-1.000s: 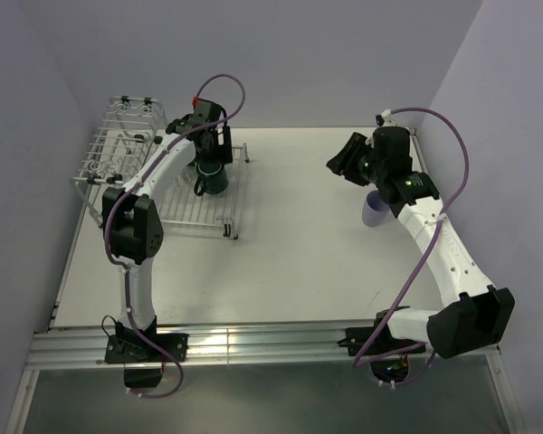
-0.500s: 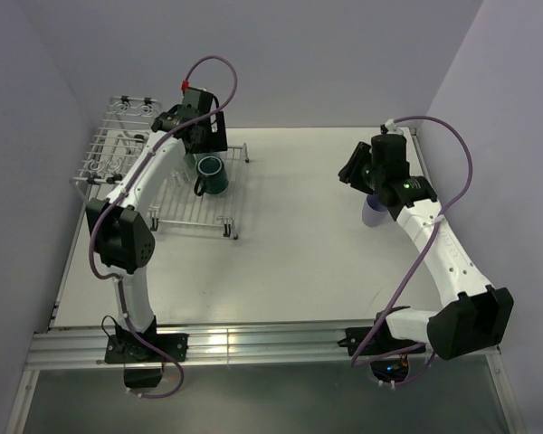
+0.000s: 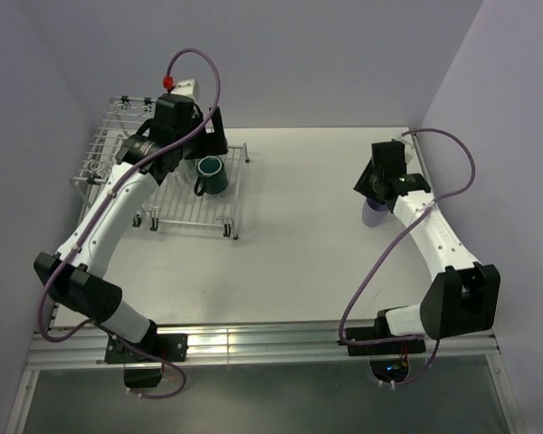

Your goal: Load the cups into the dish rack

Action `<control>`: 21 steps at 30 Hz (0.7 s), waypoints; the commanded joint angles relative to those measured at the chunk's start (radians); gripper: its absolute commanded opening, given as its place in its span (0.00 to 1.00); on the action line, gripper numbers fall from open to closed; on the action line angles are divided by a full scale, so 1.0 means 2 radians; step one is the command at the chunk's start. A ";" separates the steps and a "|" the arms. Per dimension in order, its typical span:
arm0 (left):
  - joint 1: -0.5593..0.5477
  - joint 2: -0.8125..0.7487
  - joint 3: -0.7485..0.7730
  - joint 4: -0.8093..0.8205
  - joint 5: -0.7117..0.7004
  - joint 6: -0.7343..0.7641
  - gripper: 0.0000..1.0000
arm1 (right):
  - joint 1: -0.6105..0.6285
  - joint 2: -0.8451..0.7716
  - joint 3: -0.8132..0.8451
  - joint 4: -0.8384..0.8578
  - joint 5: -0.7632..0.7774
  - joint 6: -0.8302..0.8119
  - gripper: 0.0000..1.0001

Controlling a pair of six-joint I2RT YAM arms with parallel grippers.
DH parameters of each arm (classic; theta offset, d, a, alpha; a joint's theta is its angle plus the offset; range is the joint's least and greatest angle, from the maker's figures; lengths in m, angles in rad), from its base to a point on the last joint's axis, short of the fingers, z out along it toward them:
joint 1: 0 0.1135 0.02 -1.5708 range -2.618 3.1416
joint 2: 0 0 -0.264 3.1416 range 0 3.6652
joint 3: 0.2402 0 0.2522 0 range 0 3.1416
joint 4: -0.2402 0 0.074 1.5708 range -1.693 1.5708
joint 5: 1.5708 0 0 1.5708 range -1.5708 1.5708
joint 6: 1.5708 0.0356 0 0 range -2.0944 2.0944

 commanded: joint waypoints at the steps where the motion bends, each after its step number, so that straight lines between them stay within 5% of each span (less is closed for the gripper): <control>1: -0.006 -0.035 -0.027 0.038 0.033 -0.017 0.99 | -0.008 0.017 -0.010 -0.001 0.042 0.009 0.47; 21: -0.014 -0.069 -0.070 0.052 0.052 -0.018 0.99 | -0.047 0.101 0.009 0.021 0.021 0.012 0.45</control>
